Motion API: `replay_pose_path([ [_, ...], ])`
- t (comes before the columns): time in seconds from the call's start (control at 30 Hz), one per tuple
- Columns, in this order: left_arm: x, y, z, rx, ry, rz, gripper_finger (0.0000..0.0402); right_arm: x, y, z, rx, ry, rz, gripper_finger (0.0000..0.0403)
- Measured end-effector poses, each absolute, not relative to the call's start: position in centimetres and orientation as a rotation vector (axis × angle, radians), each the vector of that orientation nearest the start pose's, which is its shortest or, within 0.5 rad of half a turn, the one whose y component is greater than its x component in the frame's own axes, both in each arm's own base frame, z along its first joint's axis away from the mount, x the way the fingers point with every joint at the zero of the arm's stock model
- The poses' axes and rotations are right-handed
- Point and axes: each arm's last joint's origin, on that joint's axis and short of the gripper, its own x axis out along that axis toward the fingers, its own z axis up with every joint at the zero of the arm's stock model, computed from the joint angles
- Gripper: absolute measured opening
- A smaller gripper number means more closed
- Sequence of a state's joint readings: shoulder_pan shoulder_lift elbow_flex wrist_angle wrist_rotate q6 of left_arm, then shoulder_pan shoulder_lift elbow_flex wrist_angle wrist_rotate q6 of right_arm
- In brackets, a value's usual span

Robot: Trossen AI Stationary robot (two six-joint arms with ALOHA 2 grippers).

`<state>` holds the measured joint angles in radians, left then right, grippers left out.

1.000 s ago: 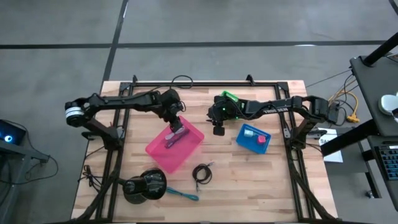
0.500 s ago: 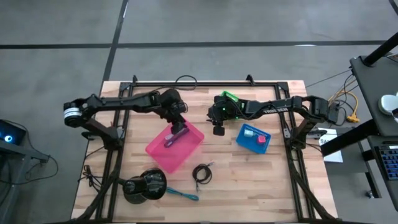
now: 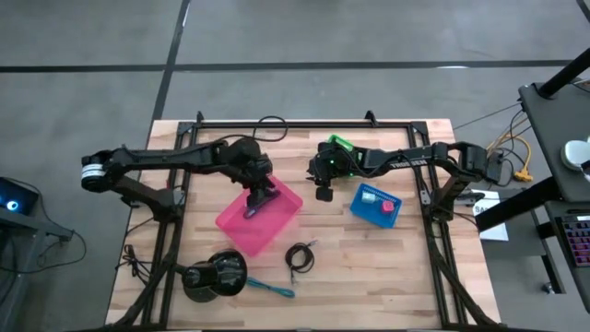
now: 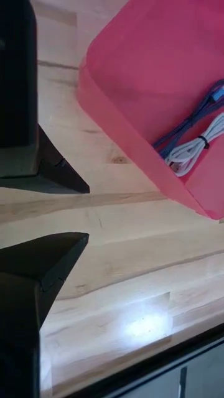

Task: Pick and place items into bin
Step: Put the black charger cable into the pink bin

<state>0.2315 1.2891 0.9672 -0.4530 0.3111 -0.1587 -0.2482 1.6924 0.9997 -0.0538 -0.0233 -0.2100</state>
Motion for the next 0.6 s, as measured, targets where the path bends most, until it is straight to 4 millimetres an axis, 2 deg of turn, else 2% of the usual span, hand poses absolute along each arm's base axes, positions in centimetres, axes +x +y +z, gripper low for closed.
replay_pose_path([
  [0.17,24.2,3.8,27.6,-0.399,0.734,-0.025,0.0141,34.2,-7.6,19.0,-0.051,0.743,-0.08,0.0091],
  [0.33,22.4,2.7,29.1,-0.323,0.641,-0.066,0.0141,34.5,-5.5,19.3,-0.063,0.727,-0.012,0.0085],
  [0.47,20.8,1.8,29.8,-0.246,0.567,-0.098,0.0141,34.8,-3.1,20.1,-0.069,0.677,0.038,0.0081],
  [0.6,19.5,1.1,30.1,-0.218,0.507,-0.098,0.0141,35.6,0.6,21.5,-0.112,0.529,0.126,0.0082],
])
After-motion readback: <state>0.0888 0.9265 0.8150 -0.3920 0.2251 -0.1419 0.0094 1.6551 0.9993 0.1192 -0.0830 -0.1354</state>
